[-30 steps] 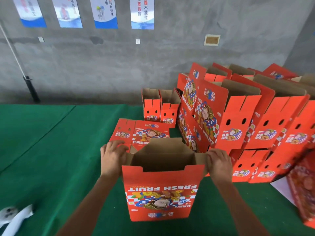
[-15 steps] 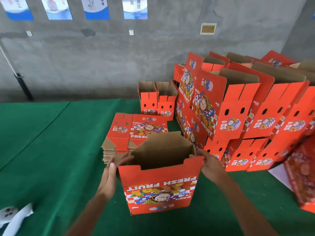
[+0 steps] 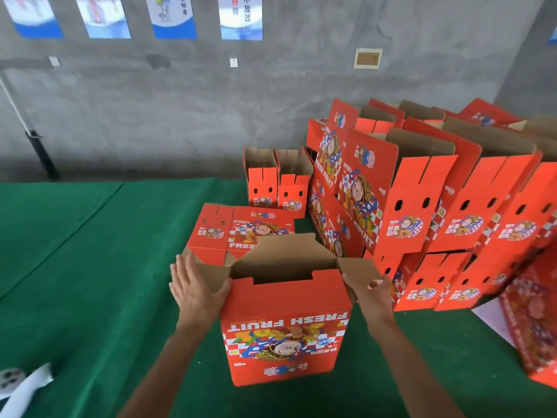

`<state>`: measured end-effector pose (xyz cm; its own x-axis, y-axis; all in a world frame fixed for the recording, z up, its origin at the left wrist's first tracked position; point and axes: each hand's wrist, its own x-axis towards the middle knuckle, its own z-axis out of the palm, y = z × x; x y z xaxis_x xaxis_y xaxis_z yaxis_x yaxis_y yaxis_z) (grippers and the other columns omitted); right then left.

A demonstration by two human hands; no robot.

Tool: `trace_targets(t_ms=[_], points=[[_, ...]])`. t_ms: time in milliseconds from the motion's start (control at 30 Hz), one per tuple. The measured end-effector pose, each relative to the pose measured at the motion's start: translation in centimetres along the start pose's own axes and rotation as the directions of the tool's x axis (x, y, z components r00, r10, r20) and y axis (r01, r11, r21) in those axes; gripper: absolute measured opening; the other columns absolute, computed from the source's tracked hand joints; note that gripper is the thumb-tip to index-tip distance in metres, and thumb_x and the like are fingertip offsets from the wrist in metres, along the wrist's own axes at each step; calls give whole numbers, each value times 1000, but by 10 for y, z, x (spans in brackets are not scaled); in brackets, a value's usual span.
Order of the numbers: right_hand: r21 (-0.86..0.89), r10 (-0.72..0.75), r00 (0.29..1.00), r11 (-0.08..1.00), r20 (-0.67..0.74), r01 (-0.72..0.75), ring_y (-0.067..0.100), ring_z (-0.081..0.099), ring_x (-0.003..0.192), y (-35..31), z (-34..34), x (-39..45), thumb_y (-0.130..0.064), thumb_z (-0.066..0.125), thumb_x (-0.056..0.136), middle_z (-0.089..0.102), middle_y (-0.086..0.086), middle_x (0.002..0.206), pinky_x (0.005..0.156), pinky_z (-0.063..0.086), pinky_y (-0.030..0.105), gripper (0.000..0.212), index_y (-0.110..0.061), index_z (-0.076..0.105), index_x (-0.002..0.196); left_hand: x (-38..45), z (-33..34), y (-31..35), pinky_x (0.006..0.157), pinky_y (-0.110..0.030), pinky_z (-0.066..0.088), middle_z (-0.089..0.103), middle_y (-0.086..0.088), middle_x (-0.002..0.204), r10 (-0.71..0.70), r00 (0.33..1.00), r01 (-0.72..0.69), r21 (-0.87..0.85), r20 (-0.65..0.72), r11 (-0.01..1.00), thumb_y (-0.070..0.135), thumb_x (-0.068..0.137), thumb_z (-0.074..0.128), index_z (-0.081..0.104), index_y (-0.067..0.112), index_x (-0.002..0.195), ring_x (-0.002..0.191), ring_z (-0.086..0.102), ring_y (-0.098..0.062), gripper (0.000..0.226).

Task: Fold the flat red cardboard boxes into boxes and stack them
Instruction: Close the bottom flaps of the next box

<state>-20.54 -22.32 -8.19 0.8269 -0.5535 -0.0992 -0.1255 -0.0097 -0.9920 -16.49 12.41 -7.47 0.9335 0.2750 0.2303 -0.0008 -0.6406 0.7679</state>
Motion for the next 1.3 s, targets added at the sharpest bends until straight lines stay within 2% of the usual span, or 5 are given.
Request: trace_targets(t_ms=[400, 600, 833, 1000, 1300], points=[[-287, -431, 865, 820, 257, 494, -28, 29, 130, -8, 12, -5, -3, 52, 101, 30, -51, 139, 110, 33, 19, 79, -56, 22, 151, -18, 2, 34, 120, -60, 31, -25, 10, 168, 280, 946, -294, -68, -161, 953, -12, 79, 72, 10, 31, 163, 159, -6, -28, 113], [-300, -407, 856, 813, 319, 499, 9, 33, 147, -11, 8, -3, -20, 43, 108, 22, -10, 165, 116, 41, 40, 71, -49, -1, 156, -20, 12, 39, 95, -50, 53, -24, 10, 169, 279, 936, -304, -89, -216, 949, -16, 81, 67, 6, 31, 164, 155, 19, -39, 113], [-458, -432, 843, 708, 322, 538, 8, 61, 65, -4, 12, 1, -19, 43, 106, 67, 2, 106, 53, 40, 13, 70, -51, 0, 151, -25, 20, 28, 87, -35, 47, 61, -10, 121, -72, 987, 15, -366, -143, 931, 3, 95, 60, -1, 42, 160, 99, 63, -30, 97], [-415, -394, 818, 718, 419, 559, 18, 56, 130, -17, 11, 3, -15, 58, 100, 21, -12, 167, 82, 63, 39, 95, -58, -5, 156, -21, 20, 23, 96, -34, 47, 53, 6, 126, -270, 960, 181, -583, -69, 792, 11, 92, 75, 1, 38, 161, 109, 63, -22, 104], [-299, -358, 717, 731, 598, 614, 10, 26, 145, -20, 10, 8, -14, 63, 95, 23, -25, 156, 109, 41, 35, 86, -59, 18, 153, -13, 28, 15, 66, -14, 47, 68, 20, 100, -154, 988, 132, -430, -17, 893, -10, 80, 64, 55, 29, 130, 95, 68, -14, 64]])
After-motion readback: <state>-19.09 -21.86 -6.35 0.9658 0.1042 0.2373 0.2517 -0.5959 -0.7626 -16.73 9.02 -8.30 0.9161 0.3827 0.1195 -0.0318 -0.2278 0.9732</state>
